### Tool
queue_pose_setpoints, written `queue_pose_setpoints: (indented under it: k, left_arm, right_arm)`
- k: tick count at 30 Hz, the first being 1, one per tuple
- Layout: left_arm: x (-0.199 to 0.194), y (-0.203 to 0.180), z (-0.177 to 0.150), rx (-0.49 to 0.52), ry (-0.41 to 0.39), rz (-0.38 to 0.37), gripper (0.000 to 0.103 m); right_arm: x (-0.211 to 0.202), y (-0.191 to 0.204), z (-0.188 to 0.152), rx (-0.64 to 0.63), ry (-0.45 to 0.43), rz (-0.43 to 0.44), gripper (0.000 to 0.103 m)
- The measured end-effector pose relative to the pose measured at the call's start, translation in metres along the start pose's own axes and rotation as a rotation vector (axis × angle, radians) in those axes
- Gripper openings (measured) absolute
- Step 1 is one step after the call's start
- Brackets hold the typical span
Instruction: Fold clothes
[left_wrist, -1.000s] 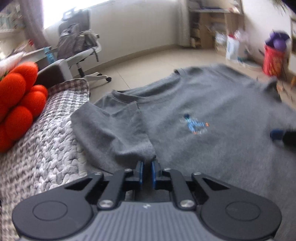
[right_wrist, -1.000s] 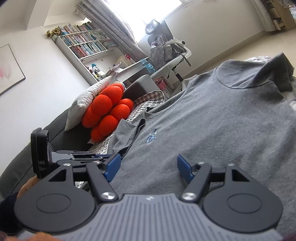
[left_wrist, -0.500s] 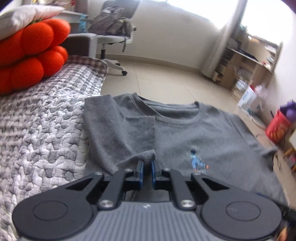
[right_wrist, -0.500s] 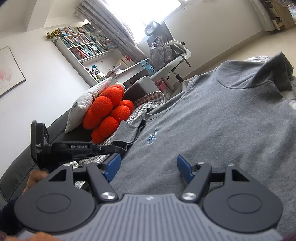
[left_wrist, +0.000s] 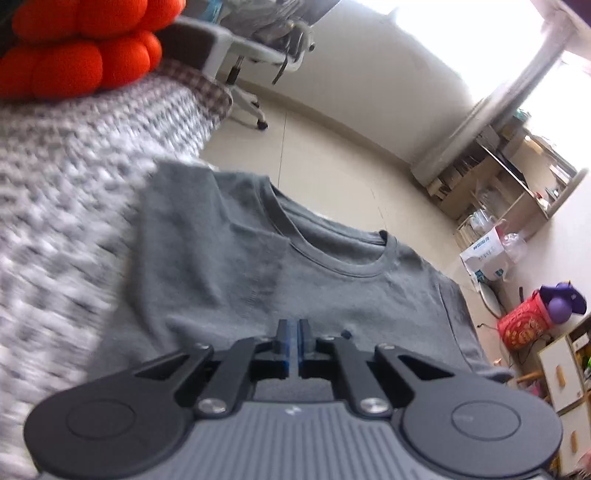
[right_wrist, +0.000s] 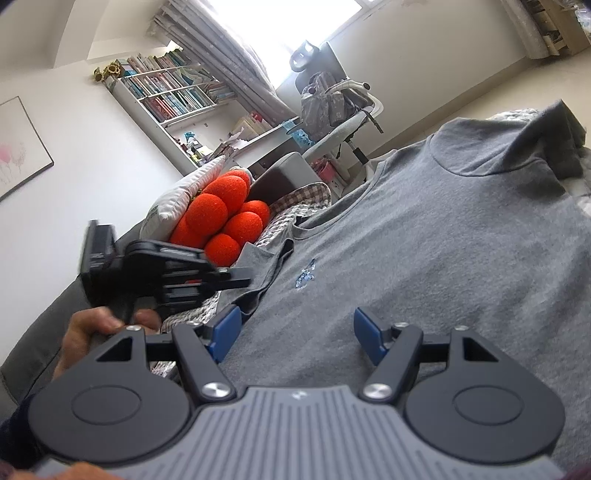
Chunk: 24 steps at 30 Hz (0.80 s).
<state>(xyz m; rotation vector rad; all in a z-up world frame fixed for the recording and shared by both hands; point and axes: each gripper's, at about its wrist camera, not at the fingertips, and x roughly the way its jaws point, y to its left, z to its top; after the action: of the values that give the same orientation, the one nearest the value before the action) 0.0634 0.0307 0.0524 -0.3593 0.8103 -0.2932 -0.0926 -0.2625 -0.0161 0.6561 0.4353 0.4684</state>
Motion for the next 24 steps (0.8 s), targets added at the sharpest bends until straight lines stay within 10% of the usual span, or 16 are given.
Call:
queue_pose_setpoints:
  k: [9, 14, 18, 24]
  left_arm:
    - [-0.091, 0.071, -0.009, 0.040, -0.044, 0.068, 0.018]
    - [-0.139, 0.106, -0.016, -0.006, -0.070, 0.119, 0.020]
    - [-0.177, 0.127, -0.026, 0.006, -0.093, 0.158, 0.026]
    - [-0.213, 0.152, -0.038, 0.023, -0.114, 0.179, 0.029]
  right_arm:
    - [0.018, 0.040, -0.011, -0.060, 0.099, -0.080, 0.073]
    - [0.050, 0.113, -0.053, -0.122, 0.331, 0.101, 0.073]
    - [0.068, 0.162, -0.088, -0.100, 0.617, 0.447, 0.067]
    - [0.102, 0.217, -0.133, -0.222, 0.813, 0.341, 0.066]
